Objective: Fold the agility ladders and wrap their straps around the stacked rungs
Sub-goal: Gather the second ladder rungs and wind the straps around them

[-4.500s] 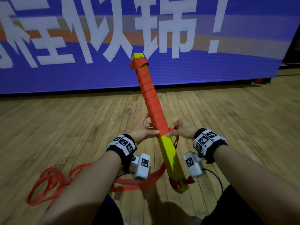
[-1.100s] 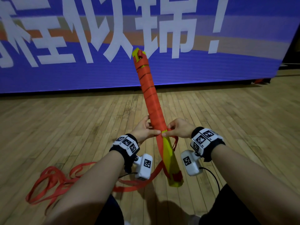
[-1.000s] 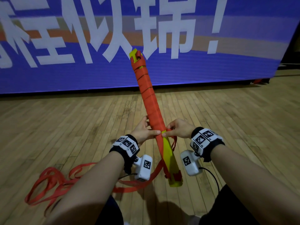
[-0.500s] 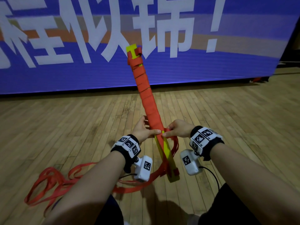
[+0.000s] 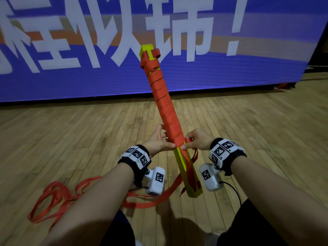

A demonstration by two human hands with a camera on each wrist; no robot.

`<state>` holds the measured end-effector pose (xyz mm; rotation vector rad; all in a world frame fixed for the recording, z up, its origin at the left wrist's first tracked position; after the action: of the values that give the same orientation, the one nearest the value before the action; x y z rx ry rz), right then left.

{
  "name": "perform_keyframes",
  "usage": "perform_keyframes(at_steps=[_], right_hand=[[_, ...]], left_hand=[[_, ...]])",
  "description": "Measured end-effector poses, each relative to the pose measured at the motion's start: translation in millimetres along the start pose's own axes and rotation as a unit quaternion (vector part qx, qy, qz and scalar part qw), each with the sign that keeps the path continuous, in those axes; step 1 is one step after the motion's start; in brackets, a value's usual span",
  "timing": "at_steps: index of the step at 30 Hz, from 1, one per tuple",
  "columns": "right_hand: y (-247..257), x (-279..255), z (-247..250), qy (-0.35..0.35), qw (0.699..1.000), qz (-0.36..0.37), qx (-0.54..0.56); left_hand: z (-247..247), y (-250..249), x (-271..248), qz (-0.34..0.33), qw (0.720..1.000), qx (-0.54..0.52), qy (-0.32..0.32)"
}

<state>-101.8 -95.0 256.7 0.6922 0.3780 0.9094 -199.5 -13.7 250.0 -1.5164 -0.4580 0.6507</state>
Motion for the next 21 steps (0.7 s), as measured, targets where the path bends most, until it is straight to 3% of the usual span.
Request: perform_keyframes(at_steps=[12, 21], right_hand=[[0.2, -2.6, 5.7, 0.015, 0.998, -0.003, 0.058], [1.2, 0.0, 4.8, -0.002, 1.000, -0.017, 0.005]], left_hand=[[1.3, -0.1, -1.9, -0.012, 0.999, 0.006, -0.042], [4.3, -1.3, 2.1, -0.040, 0.995, 0.007, -0.096]])
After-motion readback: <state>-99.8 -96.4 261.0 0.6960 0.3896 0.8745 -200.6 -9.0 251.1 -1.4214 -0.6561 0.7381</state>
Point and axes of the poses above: each hand's wrist, its own x-axis towards the middle knuckle, its own z-axis out of the back of the hand, y = z × x, the point moved 9 cm from there along x, towards the middle knuckle, and after that the axes turned 15 degrees about -y, right-handed, at the moved point
